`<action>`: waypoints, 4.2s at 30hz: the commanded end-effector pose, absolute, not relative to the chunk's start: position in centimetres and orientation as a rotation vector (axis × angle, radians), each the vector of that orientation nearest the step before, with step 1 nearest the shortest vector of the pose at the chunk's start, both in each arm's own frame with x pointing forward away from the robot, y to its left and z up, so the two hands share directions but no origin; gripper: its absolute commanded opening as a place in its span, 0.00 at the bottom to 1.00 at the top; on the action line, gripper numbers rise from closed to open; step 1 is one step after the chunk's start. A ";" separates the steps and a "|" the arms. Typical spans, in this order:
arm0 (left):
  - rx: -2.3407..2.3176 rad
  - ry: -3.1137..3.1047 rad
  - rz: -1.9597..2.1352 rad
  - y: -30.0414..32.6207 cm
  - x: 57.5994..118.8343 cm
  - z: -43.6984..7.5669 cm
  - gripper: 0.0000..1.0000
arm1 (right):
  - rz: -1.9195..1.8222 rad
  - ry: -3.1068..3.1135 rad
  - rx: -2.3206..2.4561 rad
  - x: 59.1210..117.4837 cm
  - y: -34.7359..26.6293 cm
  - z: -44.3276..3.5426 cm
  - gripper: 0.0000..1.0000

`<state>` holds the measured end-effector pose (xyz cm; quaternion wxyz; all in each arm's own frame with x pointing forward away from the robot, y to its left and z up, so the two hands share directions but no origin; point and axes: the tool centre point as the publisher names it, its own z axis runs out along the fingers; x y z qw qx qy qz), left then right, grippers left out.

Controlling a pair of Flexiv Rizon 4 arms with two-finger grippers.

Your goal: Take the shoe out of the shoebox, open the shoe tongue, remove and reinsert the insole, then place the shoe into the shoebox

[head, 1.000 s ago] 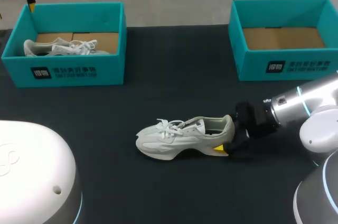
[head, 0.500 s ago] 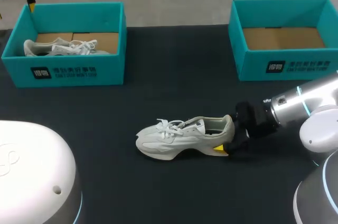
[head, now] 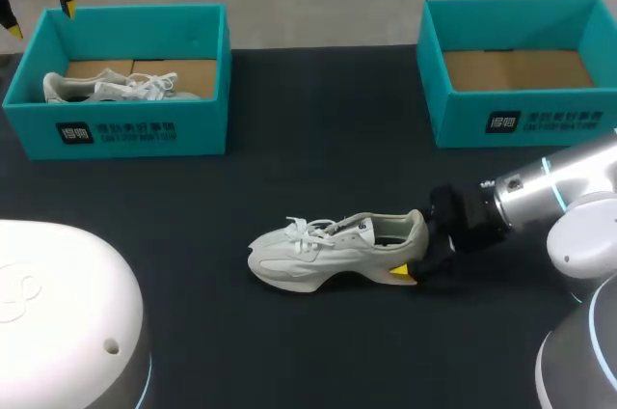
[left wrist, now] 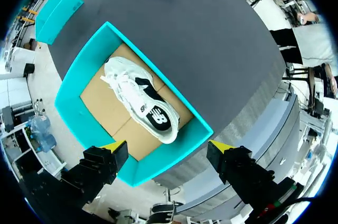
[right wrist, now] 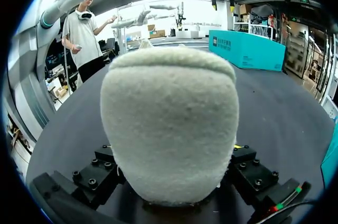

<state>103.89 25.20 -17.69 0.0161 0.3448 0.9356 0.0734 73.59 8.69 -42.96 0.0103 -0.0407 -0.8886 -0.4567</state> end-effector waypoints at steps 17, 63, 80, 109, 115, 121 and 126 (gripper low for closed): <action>0.422 2.920 0.215 22.3 101.7 -18.1 1.00 | -1.423 -2.774 -0.128 73.6 9.0 -43.5 0.00; -0.624 3.040 -0.035 0.3 95.0 -19.0 1.00 | -1.423 -2.774 -0.128 73.6 9.0 -43.5 0.00; -0.624 3.040 -0.035 0.3 95.0 -19.0 1.00 | -1.423 -2.774 -0.128 73.6 9.0 -43.5 0.00; -1.683 2.606 0.008 -6.2 87.3 -19.2 1.00 | -1.423 -2.774 -0.128 73.6 9.0 -43.5 0.00; -1.711 2.495 -0.040 -8.4 84.0 -20.1 1.00 | -1.423 -2.774 -0.128 73.6 9.0 -43.5 0.00; -1.713 2.496 -0.062 -9.8 81.4 -21.1 1.00 | -1.423 -2.774 -0.128 73.6 9.0 -43.5 0.00; -1.749 2.474 -0.085 -11.3 79.1 -21.5 1.00 | -1.423 -2.774 -0.128 73.6 9.0 -43.5 0.00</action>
